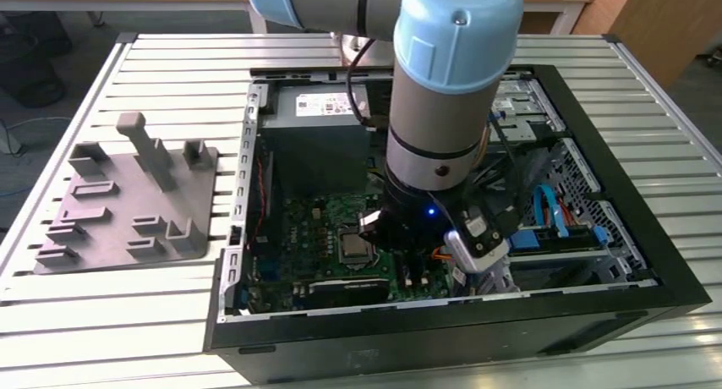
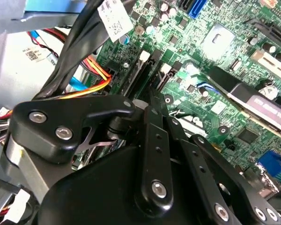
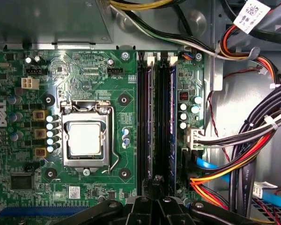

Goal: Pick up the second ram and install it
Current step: 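Press down the second ram until it locks into place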

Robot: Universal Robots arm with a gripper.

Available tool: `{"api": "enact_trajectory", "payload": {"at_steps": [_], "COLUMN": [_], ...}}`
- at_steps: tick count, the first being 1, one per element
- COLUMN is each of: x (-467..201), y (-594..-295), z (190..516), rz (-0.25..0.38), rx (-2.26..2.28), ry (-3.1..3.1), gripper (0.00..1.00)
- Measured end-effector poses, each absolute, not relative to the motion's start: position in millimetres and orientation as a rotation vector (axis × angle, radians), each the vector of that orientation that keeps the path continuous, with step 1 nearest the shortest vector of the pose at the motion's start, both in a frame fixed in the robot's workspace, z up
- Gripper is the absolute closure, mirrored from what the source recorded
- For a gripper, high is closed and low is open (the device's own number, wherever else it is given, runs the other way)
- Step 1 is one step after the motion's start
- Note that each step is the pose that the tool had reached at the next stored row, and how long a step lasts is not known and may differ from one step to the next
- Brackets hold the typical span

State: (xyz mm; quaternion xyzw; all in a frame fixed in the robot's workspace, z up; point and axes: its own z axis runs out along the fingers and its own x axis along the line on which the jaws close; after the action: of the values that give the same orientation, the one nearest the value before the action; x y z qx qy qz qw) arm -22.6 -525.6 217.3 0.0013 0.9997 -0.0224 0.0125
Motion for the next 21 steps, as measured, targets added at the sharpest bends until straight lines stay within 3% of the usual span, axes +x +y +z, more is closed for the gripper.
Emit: {"api": "enact_trajectory", "payload": {"at_steps": [7,21], "x": [-22.5,-22.5], "y": [-524.3,-482.3], "z": [237.3,237.1], "rz": [-0.069,-0.066], "rx": [0.004,0.004], "ry": [3.116,3.116], "gripper": [0.90,0.90]}}
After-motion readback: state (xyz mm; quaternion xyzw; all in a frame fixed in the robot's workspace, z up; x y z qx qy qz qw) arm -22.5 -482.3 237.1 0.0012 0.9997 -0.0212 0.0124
